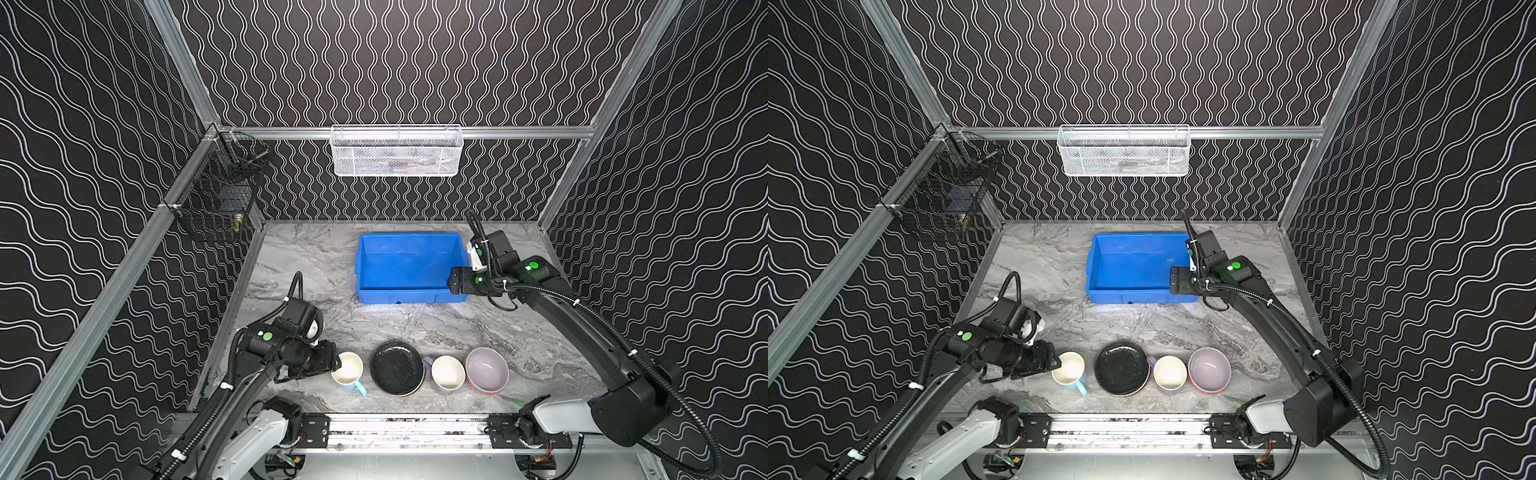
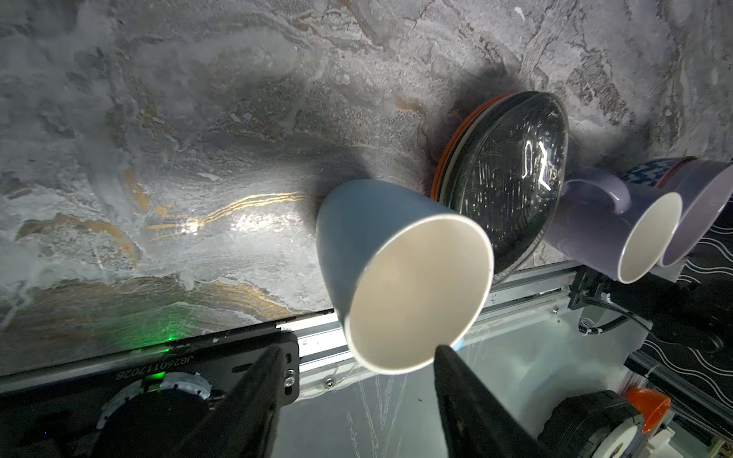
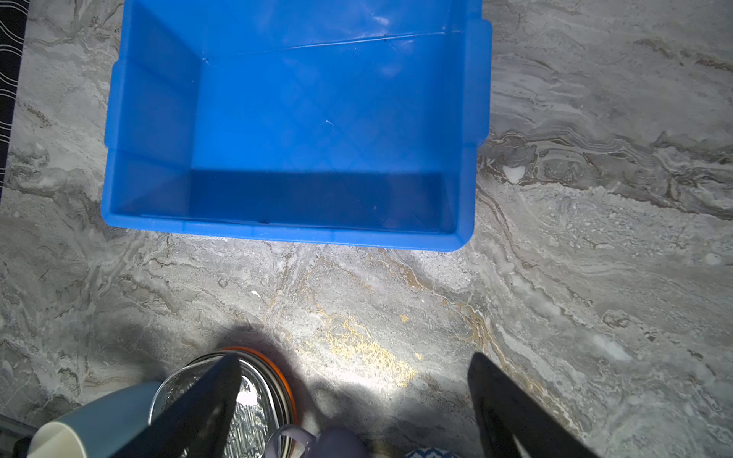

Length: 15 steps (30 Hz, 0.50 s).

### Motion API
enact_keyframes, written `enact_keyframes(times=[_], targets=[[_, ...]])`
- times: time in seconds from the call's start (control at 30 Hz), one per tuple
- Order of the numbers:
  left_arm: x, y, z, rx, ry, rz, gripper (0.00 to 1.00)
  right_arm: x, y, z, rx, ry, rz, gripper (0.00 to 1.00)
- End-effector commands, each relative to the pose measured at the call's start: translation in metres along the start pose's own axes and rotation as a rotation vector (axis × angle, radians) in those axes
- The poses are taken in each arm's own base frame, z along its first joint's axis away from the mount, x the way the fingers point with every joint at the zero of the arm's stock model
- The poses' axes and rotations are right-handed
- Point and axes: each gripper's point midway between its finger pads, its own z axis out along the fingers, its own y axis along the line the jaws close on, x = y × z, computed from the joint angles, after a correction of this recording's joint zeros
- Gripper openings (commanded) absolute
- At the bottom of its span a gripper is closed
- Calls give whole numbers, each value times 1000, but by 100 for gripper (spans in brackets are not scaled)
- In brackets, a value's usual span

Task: Place the mixed dishes into the plastic bin
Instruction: 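Close the left gripper on the light-blue mug's rim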

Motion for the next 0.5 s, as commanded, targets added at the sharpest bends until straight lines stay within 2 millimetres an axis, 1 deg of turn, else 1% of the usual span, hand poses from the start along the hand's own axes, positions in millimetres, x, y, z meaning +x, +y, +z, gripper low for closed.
enact_keyframes(times=[0.0, 0.23, 0.47], targets=[[2, 1, 5, -5, 13, 26, 64, 3, -3, -4, 16, 1, 15, 91], [-5, 4, 19, -42, 20, 46, 63, 6, -8, -12, 31, -7, 22, 91], [-19, 3, 33, -85, 11, 68, 59, 10, -13, -17, 49, -8, 20, 92]])
